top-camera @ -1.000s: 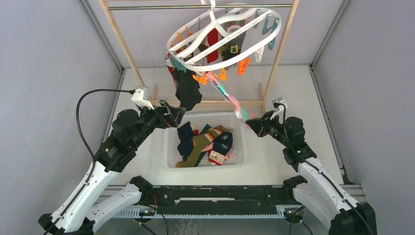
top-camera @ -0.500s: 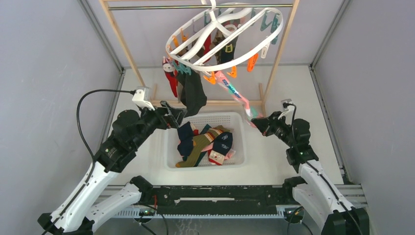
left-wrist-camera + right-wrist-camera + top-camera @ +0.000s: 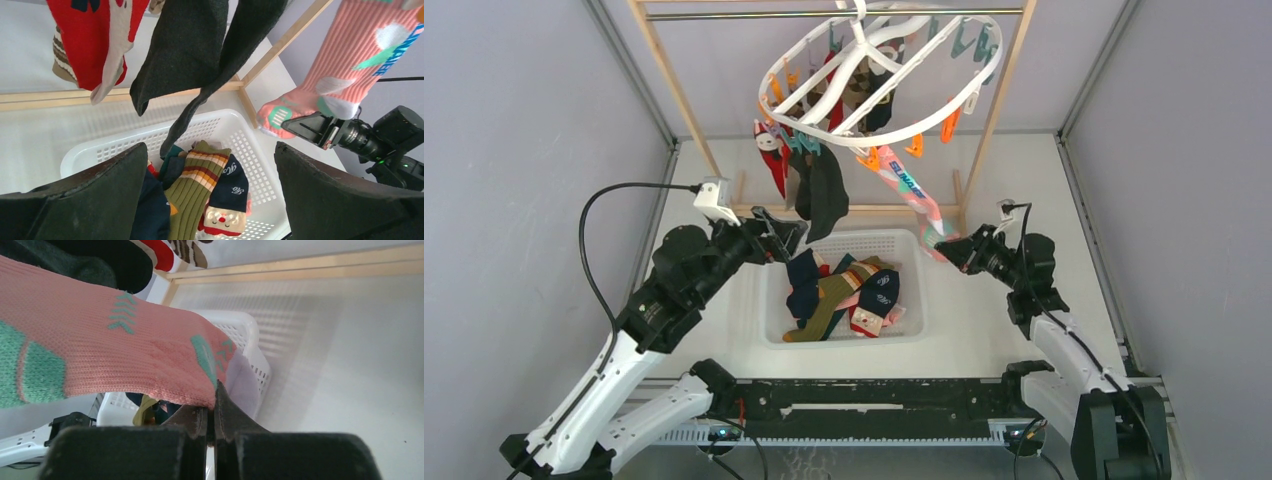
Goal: Remove the socks clipped to the hanger
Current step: Remove the sock from the hanger.
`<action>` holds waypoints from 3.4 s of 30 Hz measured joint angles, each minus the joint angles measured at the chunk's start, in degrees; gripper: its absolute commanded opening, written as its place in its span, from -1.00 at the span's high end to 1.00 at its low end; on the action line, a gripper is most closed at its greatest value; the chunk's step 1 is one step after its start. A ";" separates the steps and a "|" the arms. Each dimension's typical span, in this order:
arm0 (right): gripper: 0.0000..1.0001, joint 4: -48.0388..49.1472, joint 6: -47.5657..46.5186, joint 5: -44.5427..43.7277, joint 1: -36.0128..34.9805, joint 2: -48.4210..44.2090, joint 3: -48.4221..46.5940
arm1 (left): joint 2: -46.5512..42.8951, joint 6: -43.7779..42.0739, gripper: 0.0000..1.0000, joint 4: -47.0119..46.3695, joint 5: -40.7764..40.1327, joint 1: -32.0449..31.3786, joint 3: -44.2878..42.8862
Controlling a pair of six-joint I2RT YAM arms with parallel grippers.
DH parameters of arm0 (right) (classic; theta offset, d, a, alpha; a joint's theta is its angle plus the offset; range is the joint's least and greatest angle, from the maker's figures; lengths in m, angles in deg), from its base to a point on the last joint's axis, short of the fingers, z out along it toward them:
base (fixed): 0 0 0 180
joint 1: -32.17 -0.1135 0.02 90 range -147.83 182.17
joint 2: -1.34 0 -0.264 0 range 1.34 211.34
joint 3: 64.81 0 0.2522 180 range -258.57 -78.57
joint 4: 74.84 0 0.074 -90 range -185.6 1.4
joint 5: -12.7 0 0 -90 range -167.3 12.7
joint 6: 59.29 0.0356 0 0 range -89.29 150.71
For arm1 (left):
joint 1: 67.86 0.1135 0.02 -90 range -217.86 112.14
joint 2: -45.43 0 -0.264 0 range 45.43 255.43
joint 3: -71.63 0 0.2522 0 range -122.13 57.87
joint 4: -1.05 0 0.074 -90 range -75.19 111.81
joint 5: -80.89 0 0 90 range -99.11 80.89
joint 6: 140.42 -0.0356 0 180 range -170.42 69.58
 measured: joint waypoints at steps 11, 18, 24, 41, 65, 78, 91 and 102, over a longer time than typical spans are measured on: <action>1.00 1.14 1.49 2.69 -6.56 1.27 0.00 | 5.79 0.35 -1.00 -5.18 0.59 -4.33 -3.74; 1.00 2.49 4.15 5.46 -15.04 1.73 -0.17 | 6.86 0.37 -1.00 -6.75 0.50 -6.84 -3.34; 1.00 7.67 8.70 7.08 -21.55 4.09 -0.66 | 5.90 0.37 -1.00 -8.31 0.09 -7.67 0.17; 1.00 14.62 13.14 7.37 -33.99 12.92 -7.76 | 0.66 0.37 -1.00 -12.55 0.94 -7.91 8.72; 1.00 15.34 13.31 4.44 -42.73 17.62 -10.95 | 3.69 -1.75 -0.19 -18.67 2.45 -7.91 8.74; 0.88 14.23 12.83 3.32 -44.35 16.96 -11.23 | 5.40 -3.23 0.63 -18.14 1.49 -7.91 8.59; 0.07 6.78 9.40 1.22 -41.83 13.99 -13.20 | 5.44 -4.74 0.65 -7.93 -5.09 -7.91 3.21; -0.11 -3.87 4.35 -3.82 -39.76 7.91 -17.11 | 5.53 -5.77 0.66 -3.23 -8.44 -7.91 -0.31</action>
